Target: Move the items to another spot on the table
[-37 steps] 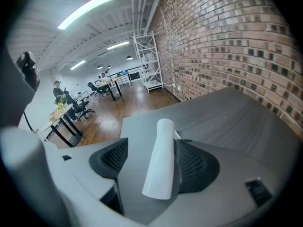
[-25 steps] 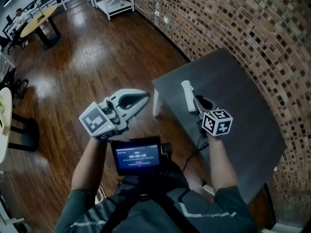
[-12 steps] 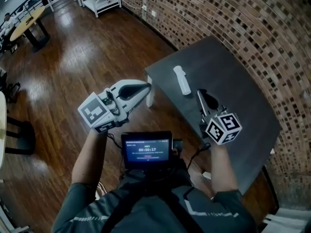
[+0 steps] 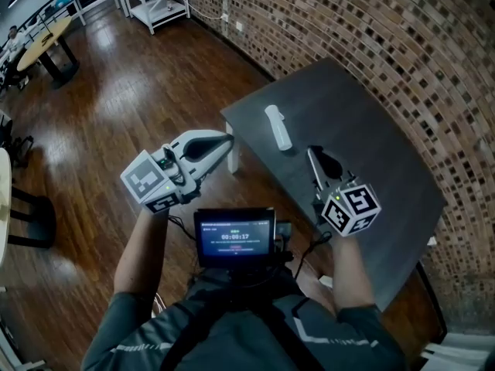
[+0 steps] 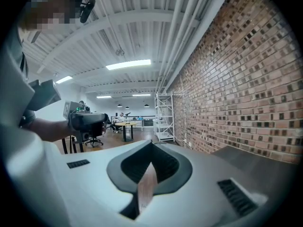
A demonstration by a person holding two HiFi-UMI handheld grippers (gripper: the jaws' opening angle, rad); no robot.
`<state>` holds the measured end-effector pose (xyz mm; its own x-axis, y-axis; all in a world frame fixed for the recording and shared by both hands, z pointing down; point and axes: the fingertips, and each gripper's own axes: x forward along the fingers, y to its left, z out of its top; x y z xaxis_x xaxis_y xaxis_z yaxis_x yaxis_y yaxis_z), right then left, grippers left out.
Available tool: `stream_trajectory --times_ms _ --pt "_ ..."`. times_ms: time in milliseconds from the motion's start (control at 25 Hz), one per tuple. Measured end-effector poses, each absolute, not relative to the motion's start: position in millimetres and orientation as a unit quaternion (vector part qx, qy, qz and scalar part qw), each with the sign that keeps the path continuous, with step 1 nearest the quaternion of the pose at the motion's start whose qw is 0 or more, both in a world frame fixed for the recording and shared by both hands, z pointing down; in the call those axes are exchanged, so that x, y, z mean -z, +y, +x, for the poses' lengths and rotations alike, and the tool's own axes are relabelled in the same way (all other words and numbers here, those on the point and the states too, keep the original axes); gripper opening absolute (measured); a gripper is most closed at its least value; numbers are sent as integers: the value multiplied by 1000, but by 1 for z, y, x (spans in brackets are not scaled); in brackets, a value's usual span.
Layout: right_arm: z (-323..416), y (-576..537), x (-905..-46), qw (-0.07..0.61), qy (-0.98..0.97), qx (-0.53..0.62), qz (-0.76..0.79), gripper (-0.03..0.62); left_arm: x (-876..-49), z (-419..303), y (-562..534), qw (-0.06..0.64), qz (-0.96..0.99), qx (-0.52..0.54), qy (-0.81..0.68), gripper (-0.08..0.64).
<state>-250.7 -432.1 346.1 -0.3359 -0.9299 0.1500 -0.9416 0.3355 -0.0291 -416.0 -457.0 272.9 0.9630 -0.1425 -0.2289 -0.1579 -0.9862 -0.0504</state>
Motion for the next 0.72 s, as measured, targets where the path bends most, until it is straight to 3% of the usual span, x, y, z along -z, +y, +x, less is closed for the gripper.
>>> stream_trajectory --times_ms 720 --pt "-219 -409 -341 41 -821 -55 567 3 -268 -383 -426 40 -992 -89 83 -8"
